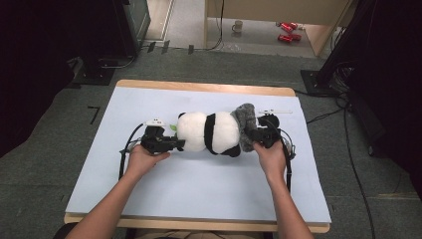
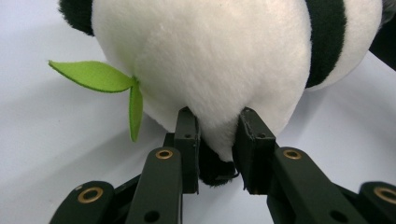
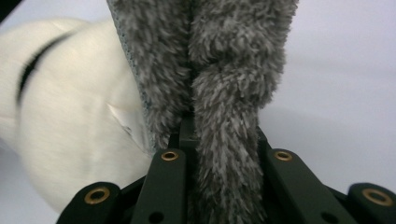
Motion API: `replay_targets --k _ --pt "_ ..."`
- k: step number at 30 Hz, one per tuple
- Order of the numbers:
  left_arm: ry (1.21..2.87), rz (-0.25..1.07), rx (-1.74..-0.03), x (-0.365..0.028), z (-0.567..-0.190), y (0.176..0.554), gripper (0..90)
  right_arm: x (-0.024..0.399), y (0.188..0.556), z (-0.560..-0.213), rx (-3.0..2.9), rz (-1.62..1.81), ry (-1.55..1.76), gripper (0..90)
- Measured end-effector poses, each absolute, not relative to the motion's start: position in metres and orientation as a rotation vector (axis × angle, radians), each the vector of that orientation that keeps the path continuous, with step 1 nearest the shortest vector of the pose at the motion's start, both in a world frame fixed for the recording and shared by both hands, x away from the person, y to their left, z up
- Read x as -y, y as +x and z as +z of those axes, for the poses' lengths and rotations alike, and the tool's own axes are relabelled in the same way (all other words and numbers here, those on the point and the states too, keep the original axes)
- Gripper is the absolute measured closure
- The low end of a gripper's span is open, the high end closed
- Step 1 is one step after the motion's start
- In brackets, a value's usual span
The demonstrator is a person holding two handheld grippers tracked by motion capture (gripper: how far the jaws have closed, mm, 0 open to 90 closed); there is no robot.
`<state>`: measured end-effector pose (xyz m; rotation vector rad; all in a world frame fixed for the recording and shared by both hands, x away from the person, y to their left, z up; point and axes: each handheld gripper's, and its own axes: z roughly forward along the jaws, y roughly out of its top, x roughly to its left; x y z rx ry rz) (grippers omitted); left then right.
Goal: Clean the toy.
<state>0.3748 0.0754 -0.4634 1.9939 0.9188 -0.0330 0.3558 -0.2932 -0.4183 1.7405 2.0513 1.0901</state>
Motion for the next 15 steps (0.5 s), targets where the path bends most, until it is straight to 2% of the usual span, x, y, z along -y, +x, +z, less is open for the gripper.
replay_targets --k 10,15 --pt "2.034 -0.014 -0.916 -0.074 -0.464 0.373 72.0 0.288 0.358 -0.45 -2.129 1.002 1.84 77.4" --pt "2.025 -0.029 -0.919 -0.075 -0.463 0.374 71.9 0.29 0.357 -0.455 -2.147 0.98 1.847 77.3"
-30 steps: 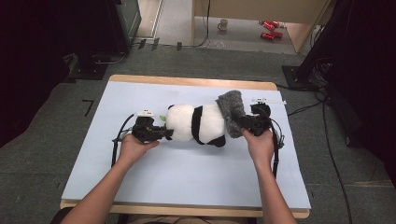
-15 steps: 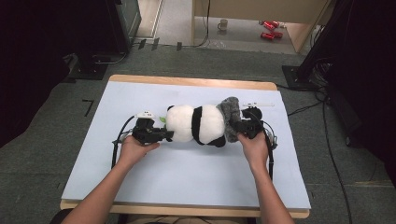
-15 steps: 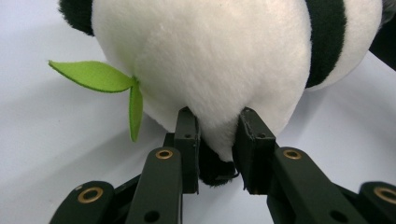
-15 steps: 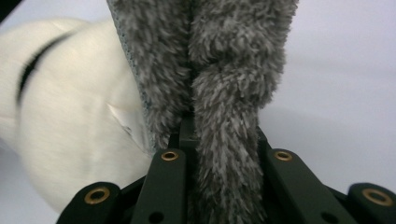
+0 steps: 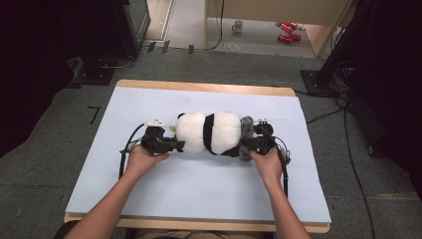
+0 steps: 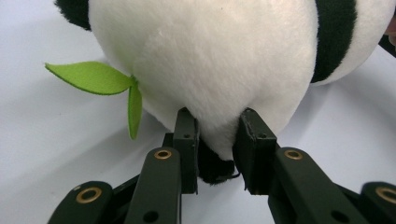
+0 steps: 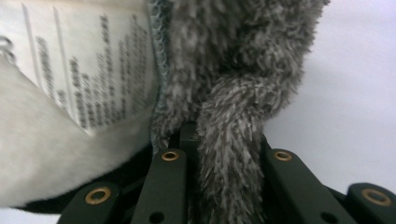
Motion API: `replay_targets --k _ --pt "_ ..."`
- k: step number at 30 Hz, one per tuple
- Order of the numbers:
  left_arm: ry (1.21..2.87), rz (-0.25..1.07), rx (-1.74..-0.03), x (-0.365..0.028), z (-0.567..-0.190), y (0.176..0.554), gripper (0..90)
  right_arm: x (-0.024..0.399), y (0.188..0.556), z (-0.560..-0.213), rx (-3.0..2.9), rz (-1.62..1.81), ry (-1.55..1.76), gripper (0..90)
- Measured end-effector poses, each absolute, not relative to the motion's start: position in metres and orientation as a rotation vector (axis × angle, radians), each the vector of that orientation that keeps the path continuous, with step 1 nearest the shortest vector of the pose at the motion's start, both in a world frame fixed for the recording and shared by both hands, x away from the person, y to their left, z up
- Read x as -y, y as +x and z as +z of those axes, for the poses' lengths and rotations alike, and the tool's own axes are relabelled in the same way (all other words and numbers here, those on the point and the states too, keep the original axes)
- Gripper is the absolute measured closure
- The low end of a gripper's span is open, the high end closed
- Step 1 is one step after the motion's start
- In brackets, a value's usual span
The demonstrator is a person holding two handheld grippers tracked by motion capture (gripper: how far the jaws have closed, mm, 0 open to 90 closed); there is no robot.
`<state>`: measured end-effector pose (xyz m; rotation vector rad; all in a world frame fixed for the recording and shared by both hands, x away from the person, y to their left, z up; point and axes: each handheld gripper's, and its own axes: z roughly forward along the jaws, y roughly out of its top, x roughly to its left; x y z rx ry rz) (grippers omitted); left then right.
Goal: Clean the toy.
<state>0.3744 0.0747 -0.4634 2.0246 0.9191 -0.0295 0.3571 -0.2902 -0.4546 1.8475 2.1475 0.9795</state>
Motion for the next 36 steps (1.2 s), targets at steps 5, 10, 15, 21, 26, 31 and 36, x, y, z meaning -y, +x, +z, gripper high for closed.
replay_targets --k 5,10,15,21,26,31,36 --pt "2.021 -0.037 -0.916 -0.075 -0.462 0.376 71.5 0.303 0.355 -0.45 -2.097 0.981 1.872 77.4" --pt "2.017 -0.039 -0.916 -0.075 -0.462 0.377 71.1 0.32 0.351 -0.433 -2.011 1.041 1.872 77.3" --pt "2.011 -0.034 -0.919 -0.075 -0.463 0.376 70.3 0.331 0.348 -0.412 -1.956 1.105 1.849 77.2" --pt "2.002 -0.019 -0.924 -0.074 -0.463 0.373 70.2 0.33 0.348 -0.396 -1.937 1.164 1.806 77.1" --pt "1.995 -0.019 -0.93 -0.074 -0.464 0.371 69.8 0.317 0.35 -0.386 -1.975 1.195 1.751 77.1" --pt "1.998 -0.014 -0.926 -0.074 -0.464 0.37 69.6 0.304 0.353 -0.385 -2.011 1.2 1.719 77.0" --pt "2.009 -0.023 -0.93 -0.074 -0.465 0.37 69.2 0.288 0.355 -0.393 -2.059 1.149 1.691 76.8"
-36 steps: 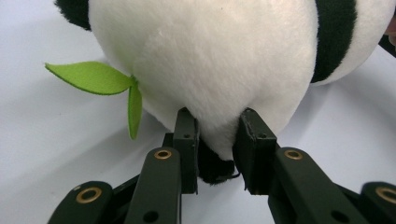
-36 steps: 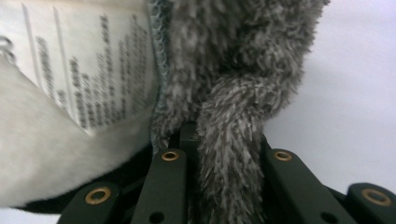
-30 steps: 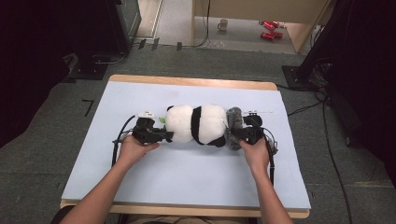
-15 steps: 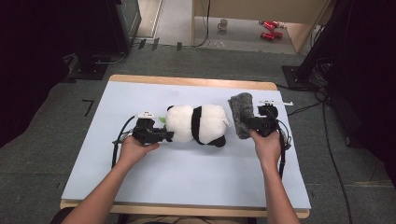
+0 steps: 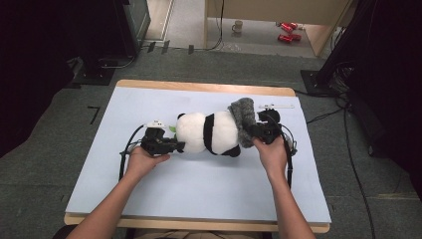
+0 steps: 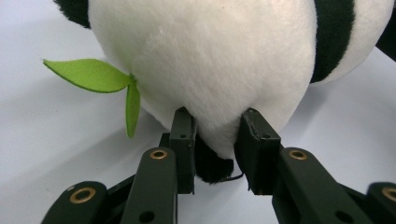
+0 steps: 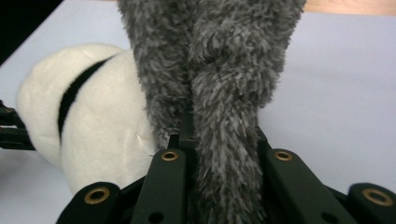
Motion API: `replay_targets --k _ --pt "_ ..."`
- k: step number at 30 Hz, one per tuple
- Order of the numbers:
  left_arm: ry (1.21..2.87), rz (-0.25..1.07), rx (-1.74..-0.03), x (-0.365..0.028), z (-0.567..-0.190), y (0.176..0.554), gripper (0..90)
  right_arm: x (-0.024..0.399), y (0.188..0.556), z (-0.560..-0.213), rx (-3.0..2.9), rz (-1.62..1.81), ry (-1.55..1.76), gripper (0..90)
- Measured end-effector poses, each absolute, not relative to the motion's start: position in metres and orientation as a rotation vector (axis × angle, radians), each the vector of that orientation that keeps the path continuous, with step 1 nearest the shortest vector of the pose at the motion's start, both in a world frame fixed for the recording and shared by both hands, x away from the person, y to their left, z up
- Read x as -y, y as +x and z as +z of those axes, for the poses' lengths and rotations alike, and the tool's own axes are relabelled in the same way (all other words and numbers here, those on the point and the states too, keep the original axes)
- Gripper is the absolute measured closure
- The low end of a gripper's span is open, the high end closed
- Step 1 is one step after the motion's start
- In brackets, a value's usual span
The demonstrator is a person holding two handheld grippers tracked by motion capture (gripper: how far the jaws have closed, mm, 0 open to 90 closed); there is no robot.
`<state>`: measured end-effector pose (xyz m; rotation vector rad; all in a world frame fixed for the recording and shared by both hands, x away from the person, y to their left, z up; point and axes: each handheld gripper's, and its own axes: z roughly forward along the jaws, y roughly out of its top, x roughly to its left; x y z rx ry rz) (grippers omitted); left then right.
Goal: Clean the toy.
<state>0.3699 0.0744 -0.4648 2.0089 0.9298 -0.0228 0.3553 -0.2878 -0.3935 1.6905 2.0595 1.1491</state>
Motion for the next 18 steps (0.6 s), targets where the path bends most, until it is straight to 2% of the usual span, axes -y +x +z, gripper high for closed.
replay_targets --k 18 --pt "1.996 -0.039 -0.926 -0.075 -0.464 0.374 69.0 0.287 0.357 -0.438 -2.118 0.977 1.774 77.4"
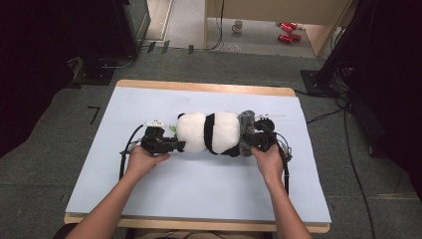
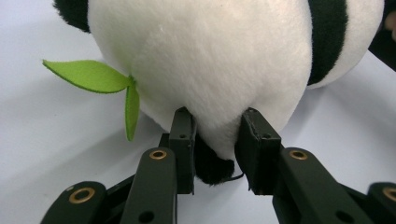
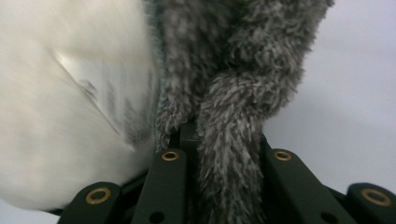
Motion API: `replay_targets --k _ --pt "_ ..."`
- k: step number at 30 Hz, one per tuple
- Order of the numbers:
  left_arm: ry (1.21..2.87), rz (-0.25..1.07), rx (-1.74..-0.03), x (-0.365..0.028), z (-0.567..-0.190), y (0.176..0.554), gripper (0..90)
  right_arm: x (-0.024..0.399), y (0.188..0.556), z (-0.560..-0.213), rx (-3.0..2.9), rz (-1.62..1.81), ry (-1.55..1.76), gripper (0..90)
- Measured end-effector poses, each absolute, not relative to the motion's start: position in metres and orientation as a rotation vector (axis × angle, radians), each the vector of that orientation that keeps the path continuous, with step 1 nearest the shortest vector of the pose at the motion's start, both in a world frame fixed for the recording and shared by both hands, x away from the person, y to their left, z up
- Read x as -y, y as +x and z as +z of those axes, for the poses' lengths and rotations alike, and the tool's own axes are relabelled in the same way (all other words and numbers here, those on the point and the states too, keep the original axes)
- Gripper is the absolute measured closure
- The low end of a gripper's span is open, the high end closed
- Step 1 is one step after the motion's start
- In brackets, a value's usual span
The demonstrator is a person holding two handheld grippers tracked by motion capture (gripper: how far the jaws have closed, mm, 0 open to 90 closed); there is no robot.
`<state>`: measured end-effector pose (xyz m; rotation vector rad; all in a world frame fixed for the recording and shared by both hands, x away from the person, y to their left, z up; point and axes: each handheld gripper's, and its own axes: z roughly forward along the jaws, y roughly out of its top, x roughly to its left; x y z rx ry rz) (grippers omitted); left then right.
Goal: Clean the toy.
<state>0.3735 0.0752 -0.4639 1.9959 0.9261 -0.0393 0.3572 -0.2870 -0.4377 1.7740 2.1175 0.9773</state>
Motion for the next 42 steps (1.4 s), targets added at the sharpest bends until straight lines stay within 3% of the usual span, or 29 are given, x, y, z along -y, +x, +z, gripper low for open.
replay_targets --k 10,21,29,39,42 --pt "1.984 -0.048 -0.913 -0.074 -0.458 0.381 72.0 0.297 0.353 -0.445 -2.145 0.948 1.823 77.2" --pt "1.979 -0.047 -0.916 -0.073 -0.457 0.383 72.0 0.312 0.338 -0.392 -2.025 1.103 1.743 77.1" --pt "1.988 -0.033 -0.909 -0.073 -0.456 0.381 71.9 0.278 0.324 -0.365 -2.12 1.185 1.596 76.9" --pt "1.988 -0.016 -0.896 -0.073 -0.456 0.381 71.1 0.248 0.321 -0.369 -2.323 1.152 1.536 76.9" --pt "1.996 0.022 -0.868 -0.073 -0.455 0.379 63.9 0.252 0.33 -0.39 -2.322 1.116 1.57 76.6"
